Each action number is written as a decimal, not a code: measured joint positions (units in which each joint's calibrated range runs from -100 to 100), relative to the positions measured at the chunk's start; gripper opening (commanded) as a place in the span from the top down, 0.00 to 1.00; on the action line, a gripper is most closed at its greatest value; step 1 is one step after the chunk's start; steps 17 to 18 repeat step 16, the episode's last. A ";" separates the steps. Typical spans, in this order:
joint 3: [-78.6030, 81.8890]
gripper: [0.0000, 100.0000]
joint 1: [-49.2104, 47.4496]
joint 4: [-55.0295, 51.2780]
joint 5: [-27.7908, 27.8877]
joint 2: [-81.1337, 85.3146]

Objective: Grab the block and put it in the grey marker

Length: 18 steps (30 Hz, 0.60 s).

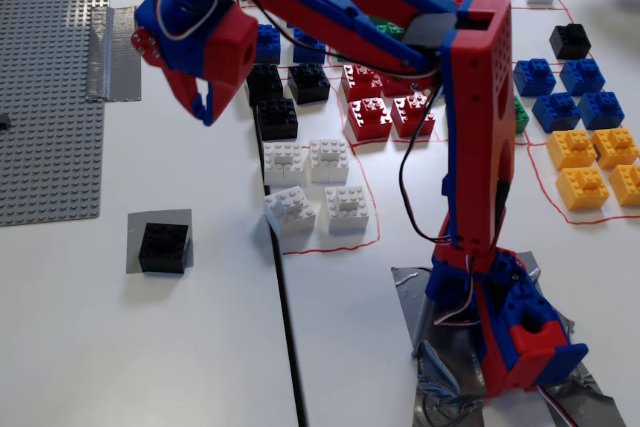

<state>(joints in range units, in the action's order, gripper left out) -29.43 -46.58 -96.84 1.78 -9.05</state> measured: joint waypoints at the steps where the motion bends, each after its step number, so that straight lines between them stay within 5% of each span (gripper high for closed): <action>1: 0.00 1.00 1.10 0.00 -0.29 1.00; 18: 19.98 1.00 30.08 2.99 -0.24 19.86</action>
